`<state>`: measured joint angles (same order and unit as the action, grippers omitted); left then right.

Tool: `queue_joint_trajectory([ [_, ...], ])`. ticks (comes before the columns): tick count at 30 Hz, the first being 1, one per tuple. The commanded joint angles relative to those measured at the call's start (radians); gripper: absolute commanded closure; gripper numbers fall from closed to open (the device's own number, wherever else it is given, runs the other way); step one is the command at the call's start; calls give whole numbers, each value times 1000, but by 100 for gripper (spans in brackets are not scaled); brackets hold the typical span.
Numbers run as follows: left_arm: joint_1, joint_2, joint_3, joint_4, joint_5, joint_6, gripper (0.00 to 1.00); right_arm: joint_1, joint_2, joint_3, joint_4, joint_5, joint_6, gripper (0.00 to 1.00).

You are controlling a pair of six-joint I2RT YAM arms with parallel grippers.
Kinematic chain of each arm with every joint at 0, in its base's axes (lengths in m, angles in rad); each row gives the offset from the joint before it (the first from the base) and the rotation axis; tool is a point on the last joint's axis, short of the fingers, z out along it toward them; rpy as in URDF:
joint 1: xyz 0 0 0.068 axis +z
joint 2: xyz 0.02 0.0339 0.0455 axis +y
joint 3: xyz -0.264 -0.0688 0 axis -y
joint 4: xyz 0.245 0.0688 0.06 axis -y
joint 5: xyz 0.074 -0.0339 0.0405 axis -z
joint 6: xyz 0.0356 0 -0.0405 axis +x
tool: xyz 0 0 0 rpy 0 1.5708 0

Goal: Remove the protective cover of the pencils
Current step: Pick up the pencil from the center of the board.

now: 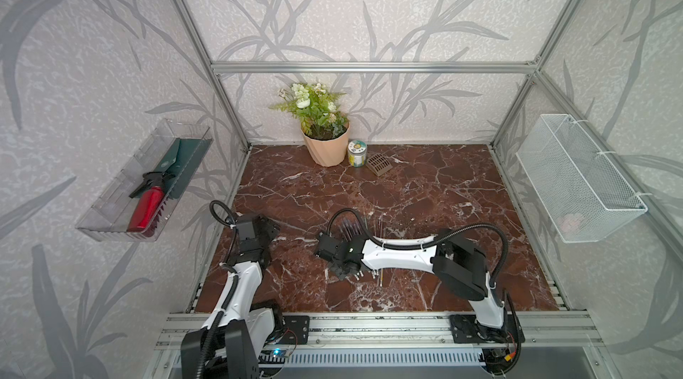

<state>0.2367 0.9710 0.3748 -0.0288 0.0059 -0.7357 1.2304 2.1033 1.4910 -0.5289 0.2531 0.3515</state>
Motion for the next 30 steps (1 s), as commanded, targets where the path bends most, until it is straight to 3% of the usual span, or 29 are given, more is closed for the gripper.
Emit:
queue_joint_trajectory([
  [1,5,-14,-12,9,-3,-8,30,-7,19,17,-27,-1,17,75],
  [7,6,-15,-13,8,-3,-8,30,-15,31,14,-25,-13,20,77],
  [23,5,-39,-26,10,10,-11,29,-16,20,-20,18,-39,36,94],
  [30,6,-76,-11,-63,177,-58,30,-14,-32,-26,55,-80,22,100],
])
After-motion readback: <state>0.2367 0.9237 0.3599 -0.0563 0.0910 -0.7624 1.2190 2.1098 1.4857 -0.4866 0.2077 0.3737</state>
